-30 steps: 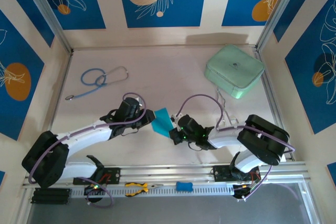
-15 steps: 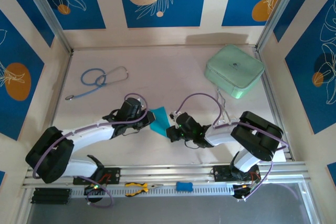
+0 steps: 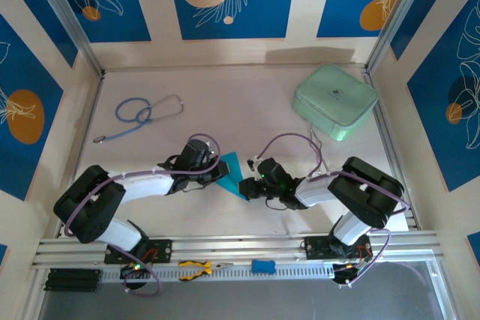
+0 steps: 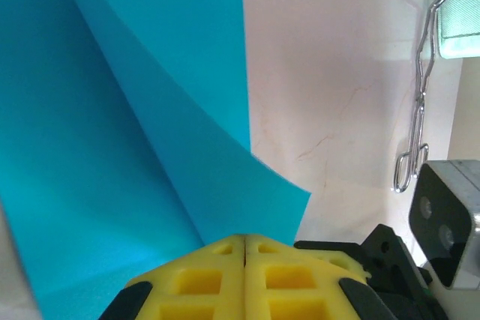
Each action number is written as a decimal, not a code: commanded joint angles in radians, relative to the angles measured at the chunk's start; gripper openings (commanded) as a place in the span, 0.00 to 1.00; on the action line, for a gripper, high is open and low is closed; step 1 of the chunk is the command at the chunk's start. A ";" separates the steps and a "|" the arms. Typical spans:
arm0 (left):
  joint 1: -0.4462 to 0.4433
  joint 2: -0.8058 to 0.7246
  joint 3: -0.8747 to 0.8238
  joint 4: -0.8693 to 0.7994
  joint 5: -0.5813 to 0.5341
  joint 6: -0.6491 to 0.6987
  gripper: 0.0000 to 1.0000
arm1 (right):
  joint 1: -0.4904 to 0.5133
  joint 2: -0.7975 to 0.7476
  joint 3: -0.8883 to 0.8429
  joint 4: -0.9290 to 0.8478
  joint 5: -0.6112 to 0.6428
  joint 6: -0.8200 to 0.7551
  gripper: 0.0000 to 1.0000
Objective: Fold a paper plane with a square sheet of paper (pick it up from the middle)
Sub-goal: Fourth fold the wing at the center of the table.
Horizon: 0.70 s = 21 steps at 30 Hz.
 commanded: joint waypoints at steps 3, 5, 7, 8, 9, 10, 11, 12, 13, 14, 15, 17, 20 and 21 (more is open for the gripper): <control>-0.021 0.038 0.032 0.067 0.013 -0.019 0.09 | -0.004 0.028 -0.029 0.004 -0.033 0.035 0.11; -0.027 0.055 0.042 0.074 0.016 -0.018 0.08 | -0.006 0.028 -0.031 0.009 -0.033 0.040 0.11; -0.032 0.074 0.052 0.075 0.015 -0.016 0.09 | -0.007 0.029 -0.030 0.008 -0.034 0.044 0.11; -0.037 0.084 0.053 0.081 0.013 -0.020 0.08 | -0.008 0.029 -0.031 0.008 -0.034 0.047 0.12; -0.040 0.093 0.053 0.089 0.009 -0.024 0.08 | -0.010 0.029 -0.033 0.009 -0.036 0.050 0.13; -0.044 0.102 0.054 0.098 0.006 -0.029 0.08 | -0.012 0.029 -0.032 0.005 -0.039 0.054 0.13; -0.047 0.108 0.056 0.103 0.002 -0.032 0.08 | -0.014 0.029 -0.033 0.003 -0.043 0.056 0.13; -0.049 0.112 0.055 0.105 -0.003 -0.032 0.08 | -0.015 0.028 -0.033 0.003 -0.047 0.059 0.14; -0.050 0.116 0.055 0.109 -0.007 -0.032 0.08 | -0.016 0.028 -0.033 0.004 -0.048 0.061 0.14; -0.051 0.119 0.056 0.111 -0.011 -0.033 0.08 | -0.015 0.026 -0.036 0.005 -0.048 0.063 0.14; -0.050 0.121 0.057 0.111 -0.011 -0.032 0.08 | -0.015 0.027 -0.035 0.003 -0.048 0.065 0.14; -0.051 0.123 0.057 0.109 -0.017 -0.032 0.08 | -0.018 0.028 -0.036 0.002 -0.049 0.066 0.14; -0.050 0.125 0.054 0.101 -0.025 -0.031 0.09 | -0.019 0.028 -0.034 -0.003 -0.047 0.065 0.12; -0.050 0.126 0.053 0.099 -0.025 -0.031 0.08 | -0.018 0.028 -0.034 -0.007 -0.045 0.067 0.12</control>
